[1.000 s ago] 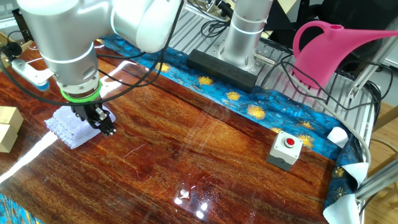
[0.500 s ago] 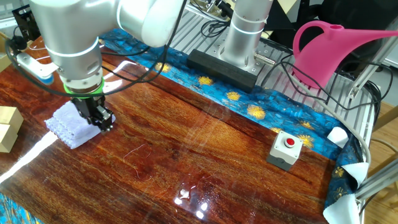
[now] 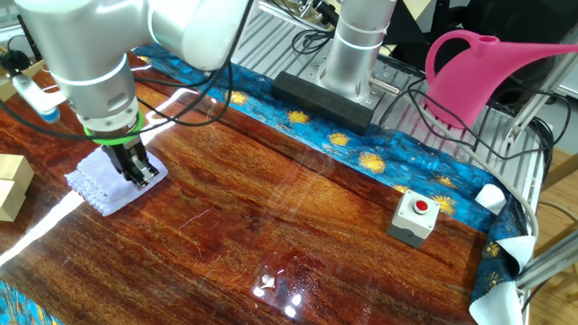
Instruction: Clean the table with a cloth
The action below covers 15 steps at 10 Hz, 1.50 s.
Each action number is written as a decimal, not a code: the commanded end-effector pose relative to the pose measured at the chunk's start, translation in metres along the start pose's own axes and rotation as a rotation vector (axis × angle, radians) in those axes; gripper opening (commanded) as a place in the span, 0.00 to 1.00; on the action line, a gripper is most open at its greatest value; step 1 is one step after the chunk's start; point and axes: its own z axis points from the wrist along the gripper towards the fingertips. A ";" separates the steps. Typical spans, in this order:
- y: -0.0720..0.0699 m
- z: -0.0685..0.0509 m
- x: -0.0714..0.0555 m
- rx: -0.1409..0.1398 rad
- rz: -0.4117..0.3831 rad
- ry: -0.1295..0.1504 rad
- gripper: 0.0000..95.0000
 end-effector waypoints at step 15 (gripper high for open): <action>-0.042 0.007 -0.016 0.085 0.026 -0.012 1.00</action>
